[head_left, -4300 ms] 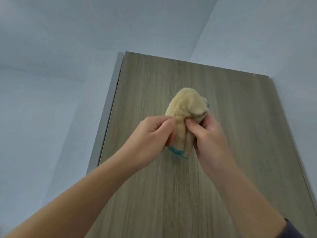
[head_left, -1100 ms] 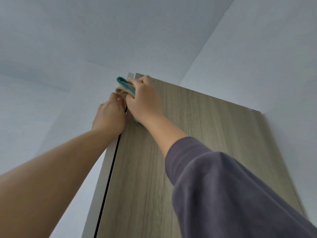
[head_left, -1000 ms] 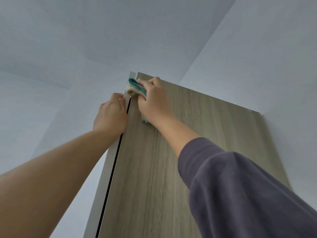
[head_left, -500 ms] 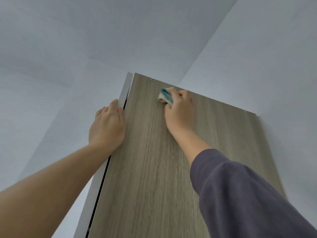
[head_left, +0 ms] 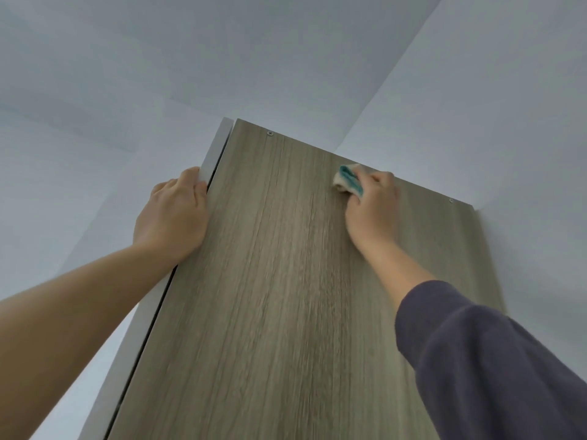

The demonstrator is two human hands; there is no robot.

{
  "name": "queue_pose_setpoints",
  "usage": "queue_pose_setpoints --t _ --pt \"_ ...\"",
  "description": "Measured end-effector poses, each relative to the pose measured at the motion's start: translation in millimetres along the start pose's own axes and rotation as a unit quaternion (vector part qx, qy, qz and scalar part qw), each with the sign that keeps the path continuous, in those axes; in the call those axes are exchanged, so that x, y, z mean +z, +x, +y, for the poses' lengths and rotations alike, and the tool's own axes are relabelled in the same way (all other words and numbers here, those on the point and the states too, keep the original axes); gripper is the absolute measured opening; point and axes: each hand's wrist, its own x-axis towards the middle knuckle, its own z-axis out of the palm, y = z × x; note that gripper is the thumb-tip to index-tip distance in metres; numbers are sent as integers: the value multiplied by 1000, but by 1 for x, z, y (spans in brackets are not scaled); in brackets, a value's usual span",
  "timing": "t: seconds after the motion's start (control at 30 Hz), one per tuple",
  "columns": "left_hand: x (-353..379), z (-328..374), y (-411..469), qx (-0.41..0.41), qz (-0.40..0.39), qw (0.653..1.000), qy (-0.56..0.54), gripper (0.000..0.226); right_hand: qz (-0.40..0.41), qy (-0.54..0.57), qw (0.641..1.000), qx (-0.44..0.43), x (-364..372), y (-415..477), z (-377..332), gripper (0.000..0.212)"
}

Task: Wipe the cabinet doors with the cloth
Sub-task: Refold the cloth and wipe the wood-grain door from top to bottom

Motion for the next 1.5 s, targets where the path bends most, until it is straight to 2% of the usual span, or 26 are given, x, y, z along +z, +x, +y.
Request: queue_pose_setpoints --t 0.1,0.17,0.27,0.37,0.63,0.87,0.93,1.0,1.13,1.23,1.33,1.43,1.5 --pt "-1 3 -3 1 5 1000 11 32 -67 51 984 -158 2 -19 -11 49" --pt "-2 3 -3 -1 2 1000 6 32 -75 48 980 -178 -7 -18 16 50" --pt "-4 5 -4 2 0 1000 -4 33 -22 12 999 -33 -33 -8 76 52" --pt "-4 5 -4 8 4 1000 -1 34 -7 -76 994 85 -59 -3 128 47" --pt "-4 6 -5 16 8 1000 4 34 22 -198 956 216 -86 -10 168 47" --pt "-4 6 -5 15 3 1000 -4 35 6 -248 921 300 -86 -10 154 40" --pt "-3 7 -5 14 -1 1000 -5 36 5 -242 921 304 -85 -13 143 39" --pt "-4 6 -5 12 -3 1000 -9 35 1 -212 941 264 -76 -17 128 44" --pt "-6 10 -6 -3 -18 999 -31 34 5 -142 983 114 -38 -19 71 50" --pt "-5 15 -11 -14 -25 998 -52 33 0 -68 997 27 -14 -16 12 49" --pt "-7 14 -10 -37 -35 994 -97 35 -20 -7 994 -104 3 -32 -47 44" --pt "-13 8 -5 -61 -61 985 -148 36 -50 31 967 -247 9 -53 -66 44" --pt "-16 5 -4 -75 -68 977 -188 33 -61 44 960 -269 12 -47 -64 45"
